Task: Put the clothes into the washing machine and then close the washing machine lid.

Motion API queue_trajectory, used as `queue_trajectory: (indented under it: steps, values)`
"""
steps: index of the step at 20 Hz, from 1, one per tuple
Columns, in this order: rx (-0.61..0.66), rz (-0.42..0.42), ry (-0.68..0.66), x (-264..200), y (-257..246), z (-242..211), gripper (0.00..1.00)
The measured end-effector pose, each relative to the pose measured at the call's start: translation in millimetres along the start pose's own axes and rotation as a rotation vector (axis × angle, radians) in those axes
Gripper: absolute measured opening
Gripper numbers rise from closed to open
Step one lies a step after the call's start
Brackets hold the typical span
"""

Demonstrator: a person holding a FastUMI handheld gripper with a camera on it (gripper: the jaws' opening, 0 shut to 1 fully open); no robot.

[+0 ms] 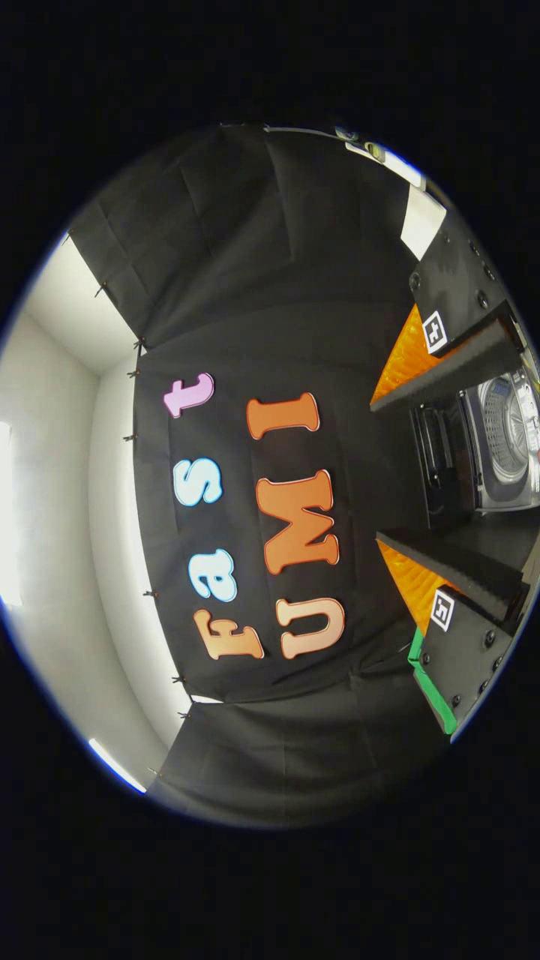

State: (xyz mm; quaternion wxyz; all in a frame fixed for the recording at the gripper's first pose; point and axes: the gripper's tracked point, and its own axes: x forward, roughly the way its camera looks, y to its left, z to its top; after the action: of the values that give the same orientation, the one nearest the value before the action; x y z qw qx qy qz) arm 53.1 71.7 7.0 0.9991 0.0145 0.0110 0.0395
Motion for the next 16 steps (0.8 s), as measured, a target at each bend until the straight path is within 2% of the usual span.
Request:
queue_trajectory:
  steps: [2, 6, 10, 13, 16]
  values:
    - [0.0, 0.063, 0.012, 13, 32, -2, 0.98]
    - [-0.018, 0.24, 0.035, 36, 118, -16, 0.98]
    - [-0.032, 0.435, 0.114, 33, 213, -51, 0.98]
    - [-0.045, 0.537, 0.193, 37, 273, -88, 0.98]
    - [-0.033, 0.618, 0.327, 30, 324, -139, 0.99]
